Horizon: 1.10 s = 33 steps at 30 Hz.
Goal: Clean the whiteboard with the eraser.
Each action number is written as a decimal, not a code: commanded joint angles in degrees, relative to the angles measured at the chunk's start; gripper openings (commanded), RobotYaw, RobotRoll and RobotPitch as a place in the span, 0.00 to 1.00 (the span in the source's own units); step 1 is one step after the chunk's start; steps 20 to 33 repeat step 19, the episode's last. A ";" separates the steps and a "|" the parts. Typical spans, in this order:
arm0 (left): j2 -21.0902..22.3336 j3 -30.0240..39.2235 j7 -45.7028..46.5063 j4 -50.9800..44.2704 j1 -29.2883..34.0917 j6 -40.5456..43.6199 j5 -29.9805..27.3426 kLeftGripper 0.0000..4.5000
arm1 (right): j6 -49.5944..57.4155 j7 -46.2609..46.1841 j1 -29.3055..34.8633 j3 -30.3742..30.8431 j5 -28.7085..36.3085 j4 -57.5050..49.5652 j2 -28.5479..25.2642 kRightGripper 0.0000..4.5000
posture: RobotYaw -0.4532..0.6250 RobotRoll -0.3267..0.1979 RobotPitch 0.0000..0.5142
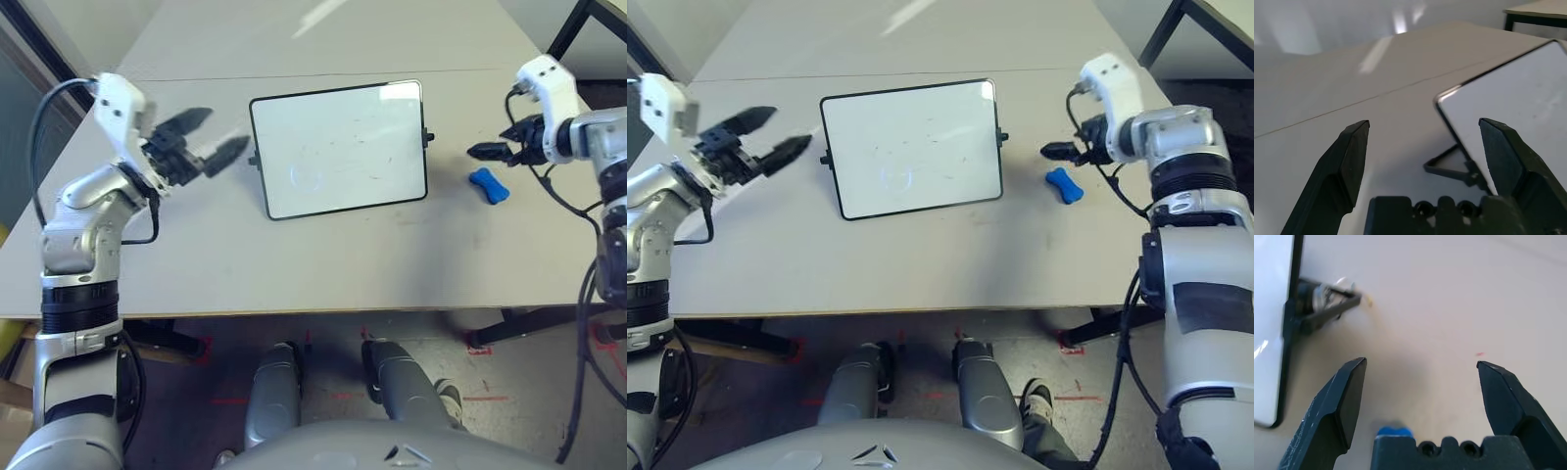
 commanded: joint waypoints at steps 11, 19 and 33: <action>-1.24 5.56 18.69 17.84 -0.71 -8.46 9.09 1.00 | -23.45 -14.85 11.28 -14.24 10.73 3.85 3.39 1.00 | 0.37 0.62 0.31; -0.54 4.72 19.21 26.67 -4.61 -13.34 10.46 1.00 | -26.56 -16.47 14.04 -15.36 12.54 4.06 3.89 1.00 | 0.36 0.62 0.29; -0.54 4.72 19.21 26.67 -4.61 -13.34 10.46 1.00 | -26.56 -16.47 14.04 -15.36 12.54 4.06 3.89 1.00 | 0.36 0.62 0.29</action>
